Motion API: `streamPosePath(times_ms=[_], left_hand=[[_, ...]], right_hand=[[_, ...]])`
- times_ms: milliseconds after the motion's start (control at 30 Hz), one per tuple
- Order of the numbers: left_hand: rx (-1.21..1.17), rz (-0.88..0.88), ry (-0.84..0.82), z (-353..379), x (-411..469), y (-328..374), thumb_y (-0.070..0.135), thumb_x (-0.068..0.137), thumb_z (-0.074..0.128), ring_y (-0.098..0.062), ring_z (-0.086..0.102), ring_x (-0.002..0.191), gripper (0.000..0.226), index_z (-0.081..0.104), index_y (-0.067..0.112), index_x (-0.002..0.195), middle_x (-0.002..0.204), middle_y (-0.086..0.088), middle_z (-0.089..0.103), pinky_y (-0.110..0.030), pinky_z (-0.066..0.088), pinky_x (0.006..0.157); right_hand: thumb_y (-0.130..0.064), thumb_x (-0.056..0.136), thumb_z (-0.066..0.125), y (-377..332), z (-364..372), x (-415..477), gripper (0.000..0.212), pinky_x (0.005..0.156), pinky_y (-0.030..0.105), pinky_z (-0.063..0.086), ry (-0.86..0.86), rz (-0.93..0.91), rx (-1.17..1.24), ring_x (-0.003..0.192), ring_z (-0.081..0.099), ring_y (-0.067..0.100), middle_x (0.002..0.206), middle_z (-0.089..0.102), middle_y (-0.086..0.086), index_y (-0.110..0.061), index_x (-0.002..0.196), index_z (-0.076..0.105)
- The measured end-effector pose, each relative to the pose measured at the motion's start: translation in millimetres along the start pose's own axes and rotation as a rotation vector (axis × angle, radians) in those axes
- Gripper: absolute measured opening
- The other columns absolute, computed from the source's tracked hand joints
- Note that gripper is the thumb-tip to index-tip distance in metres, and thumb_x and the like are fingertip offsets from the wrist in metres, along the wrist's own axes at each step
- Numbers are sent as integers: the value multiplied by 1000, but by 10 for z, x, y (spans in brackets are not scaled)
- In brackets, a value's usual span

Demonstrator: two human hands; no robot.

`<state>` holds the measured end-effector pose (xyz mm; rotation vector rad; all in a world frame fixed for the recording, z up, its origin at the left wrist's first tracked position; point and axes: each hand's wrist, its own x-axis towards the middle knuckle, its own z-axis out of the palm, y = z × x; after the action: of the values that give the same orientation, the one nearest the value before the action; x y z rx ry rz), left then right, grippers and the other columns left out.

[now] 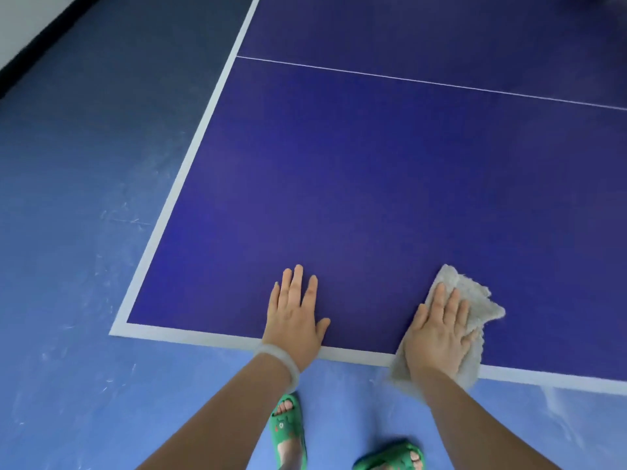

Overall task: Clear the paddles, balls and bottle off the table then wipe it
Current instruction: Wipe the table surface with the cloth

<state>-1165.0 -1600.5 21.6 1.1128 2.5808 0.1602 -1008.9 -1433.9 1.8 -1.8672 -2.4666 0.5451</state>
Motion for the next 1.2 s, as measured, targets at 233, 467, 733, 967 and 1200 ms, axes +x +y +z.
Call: streamPosePath(times_ms=[233, 467, 733, 967, 1200], left_hand=[[51, 191, -84, 191, 205, 853, 51, 99, 35, -29, -20, 148, 77, -6, 21, 156, 161, -9, -23, -42, -10, 120], [39, 281, -158, 423, 368, 1846, 57, 95, 42, -30, -25, 147, 86, -8, 23, 156, 158, -8, -29, -44, -12, 120], [59, 40, -253, 651, 449, 2432, 84, 80, 32, -34, -55, 125, 107, -48, 33, 130, 140, -7, -56, -52, -34, 102], [139, -1, -327, 639, 479, 2460, 87, 78, 23, -32, -54, 123, 104, -51, 33, 128, 132, -5, -61, -55, -23, 111], [177, -23, -320, 652, 483, 2451, 88, 77, 22, -34, -41, 137, 104, -49, 35, 129, 133, -2, -60, -54, -18, 114]], right_hand=[[-26, 104, 20, 317, -163, -45, 59, 119, 36, -15, -175, -419, 17, 146, -24, 4, 156, -25, -22, -42, 149, -16], [-28, 105, 23, 1661, -752, 677, 58, 121, 44, 3, -82, -50, -34, 150, -11, 8, 163, -9, -15, -39, 154, -5], [-29, 104, 21, 1612, -559, 685, 58, 122, 45, -3, 93, 112, 34, 151, -10, 14, 161, -12, -9, -32, 156, -3], [-26, 102, 41, 2672, -967, 1021, 52, 121, 50, 2, 132, -75, -42, 150, 15, 14, 161, 23, -5, -29, 153, 30], [-28, 105, 34, 2772, -1183, 1179, 54, 117, 35, 10, 201, 443, 398, 151, -8, 15, 165, 0, -4, -27, 157, 18]])
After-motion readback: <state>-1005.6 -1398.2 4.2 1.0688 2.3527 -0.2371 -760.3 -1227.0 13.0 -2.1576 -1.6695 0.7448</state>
